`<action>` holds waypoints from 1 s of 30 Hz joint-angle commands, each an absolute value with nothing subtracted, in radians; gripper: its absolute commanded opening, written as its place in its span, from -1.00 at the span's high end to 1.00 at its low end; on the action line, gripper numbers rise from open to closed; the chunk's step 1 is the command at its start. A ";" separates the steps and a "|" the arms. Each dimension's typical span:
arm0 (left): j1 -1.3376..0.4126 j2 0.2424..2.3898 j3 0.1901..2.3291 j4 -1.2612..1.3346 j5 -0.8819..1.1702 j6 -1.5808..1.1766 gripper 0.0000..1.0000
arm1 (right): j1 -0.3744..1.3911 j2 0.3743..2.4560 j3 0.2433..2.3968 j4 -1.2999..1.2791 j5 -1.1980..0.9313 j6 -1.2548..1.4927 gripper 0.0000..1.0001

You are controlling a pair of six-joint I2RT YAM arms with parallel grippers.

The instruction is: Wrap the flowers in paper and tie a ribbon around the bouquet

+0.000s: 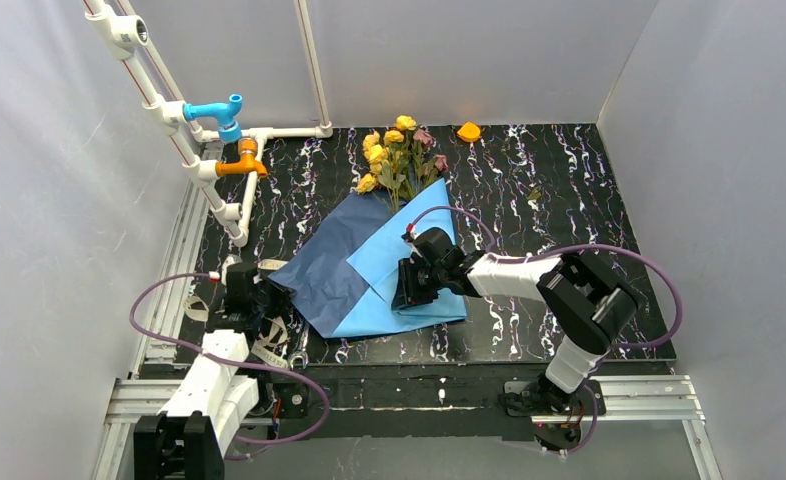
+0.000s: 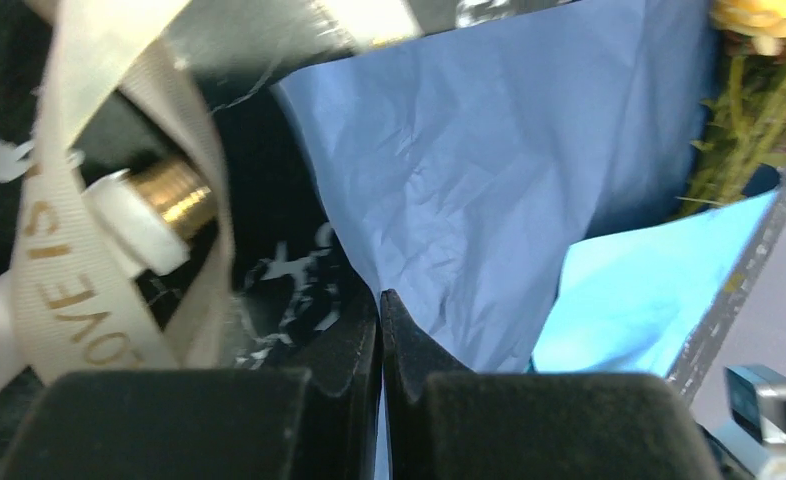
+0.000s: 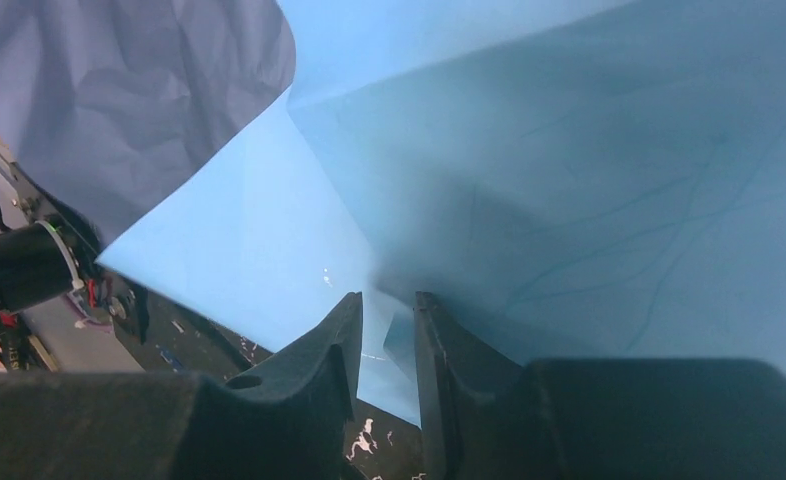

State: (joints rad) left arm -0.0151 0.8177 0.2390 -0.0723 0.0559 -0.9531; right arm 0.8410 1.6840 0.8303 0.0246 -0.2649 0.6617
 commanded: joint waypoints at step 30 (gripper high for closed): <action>-0.468 1.319 1.044 -0.049 0.251 -0.828 1.00 | 0.844 1.728 0.946 0.002 -0.264 0.629 0.28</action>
State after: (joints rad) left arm -0.4210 1.2663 0.9695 -0.0860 0.2588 -0.8291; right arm 0.8429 1.7252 0.8890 0.0124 -0.2737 0.6540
